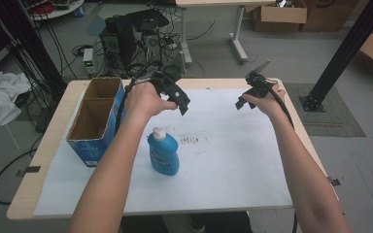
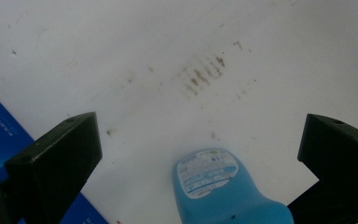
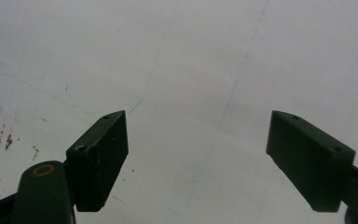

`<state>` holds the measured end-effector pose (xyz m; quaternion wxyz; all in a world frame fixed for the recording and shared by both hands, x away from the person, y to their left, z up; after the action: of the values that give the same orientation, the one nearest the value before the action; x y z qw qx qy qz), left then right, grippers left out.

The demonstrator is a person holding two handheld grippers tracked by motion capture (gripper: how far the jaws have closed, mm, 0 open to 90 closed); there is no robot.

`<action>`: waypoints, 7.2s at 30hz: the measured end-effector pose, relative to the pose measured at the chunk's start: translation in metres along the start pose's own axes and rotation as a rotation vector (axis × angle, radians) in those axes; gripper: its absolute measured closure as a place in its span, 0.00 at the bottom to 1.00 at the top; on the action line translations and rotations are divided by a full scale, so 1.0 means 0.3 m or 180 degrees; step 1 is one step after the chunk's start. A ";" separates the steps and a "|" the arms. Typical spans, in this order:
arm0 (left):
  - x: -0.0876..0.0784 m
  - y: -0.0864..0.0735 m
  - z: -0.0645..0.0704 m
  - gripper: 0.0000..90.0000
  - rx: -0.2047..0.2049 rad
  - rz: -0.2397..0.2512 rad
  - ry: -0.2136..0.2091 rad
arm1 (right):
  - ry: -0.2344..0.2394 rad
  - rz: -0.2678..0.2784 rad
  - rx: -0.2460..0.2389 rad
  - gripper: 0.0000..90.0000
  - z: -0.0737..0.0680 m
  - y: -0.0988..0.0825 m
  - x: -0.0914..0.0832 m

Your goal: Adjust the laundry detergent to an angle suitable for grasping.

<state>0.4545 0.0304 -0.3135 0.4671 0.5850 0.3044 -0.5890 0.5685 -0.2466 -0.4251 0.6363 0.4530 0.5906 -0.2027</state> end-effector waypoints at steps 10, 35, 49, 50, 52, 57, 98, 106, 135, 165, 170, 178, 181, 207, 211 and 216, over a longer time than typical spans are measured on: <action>-0.007 -0.007 0.003 0.00 0.0032 0.0003 -0.0022 | -0.0026 0.0025 -0.0005 0.23 -0.016 -0.006 -0.016; -0.022 -0.021 0.008 0.00 0.0000 0.0004 -0.0003 | -0.0053 0.0321 -0.0188 0.24 -0.087 -0.031 -0.122; -0.034 -0.029 0.008 0.00 0.0008 0.0010 -0.0007 | 0.0109 0.0456 -0.0504 0.23 -0.199 -0.091 -0.195; -0.034 -0.028 0.008 0.00 0.0009 0.0013 -0.0012 | 0.0129 0.0496 -0.0574 0.23 -0.219 -0.100 -0.207; -0.034 -0.028 0.008 0.00 0.0009 0.0009 -0.0015 | 0.0160 0.0534 -0.0648 0.23 -0.241 -0.106 -0.217; -0.034 -0.027 0.004 0.00 0.0017 0.0016 -0.0037 | 0.0204 0.0589 -0.0843 0.23 -0.312 -0.124 -0.244; -0.049 -0.032 -0.020 0.00 -0.0023 0.0004 -0.0042 | 0.0625 0.0951 -0.1893 0.23 -0.799 -0.253 -0.207; -0.054 -0.036 -0.023 0.00 -0.0044 0.0016 -0.0030 | 0.0677 0.1076 -0.1920 0.24 -0.867 -0.267 -0.155; -0.046 -0.041 -0.030 0.00 -0.0055 -0.0010 0.0008 | 0.0946 0.1351 -0.1844 0.22 -1.004 -0.208 0.004; -0.042 -0.044 -0.052 0.00 -0.0076 -0.0017 0.0007 | 0.0963 0.1655 -0.1863 0.23 -1.090 -0.148 0.075; -0.043 -0.046 -0.054 0.00 -0.0080 -0.0021 0.0006 | 0.0958 0.1717 -0.1863 0.26 -1.097 -0.142 0.075; -0.044 -0.047 -0.056 0.00 -0.0095 -0.0014 -0.0003 | 0.0920 0.1682 -0.1876 0.31 -1.108 -0.140 0.090; -0.045 -0.047 -0.060 0.00 -0.0097 -0.0010 -0.0009 | 0.0898 0.1692 -0.1880 0.34 -1.109 -0.138 0.094; -0.043 -0.047 -0.072 0.00 -0.0131 -0.0015 -0.0010 | 0.0778 0.1761 -0.2083 0.49 -1.101 -0.135 0.091; -0.044 -0.047 -0.073 0.00 -0.0136 -0.0010 -0.0019 | 0.0815 0.1749 -0.2144 0.49 -1.101 -0.137 0.089; -0.048 -0.050 -0.075 0.00 -0.0139 -0.0016 -0.0019 | 0.0920 0.1710 -0.2250 0.49 -1.098 -0.145 0.083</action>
<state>0.4483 0.0594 -0.3051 0.4792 0.5722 0.3173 -0.5851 0.3524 0.0069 -0.4275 0.6928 0.3688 0.5678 0.2480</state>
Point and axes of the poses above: each handheld gripper's, and its own axes: x roughly forward along the jaws, y roughly out of its top, z roughly to its right, the point moved 8 cm from there along x, roughly forward along the jaws, and after that the axes turned 11 degrees about -x, right-handed, at the moved point
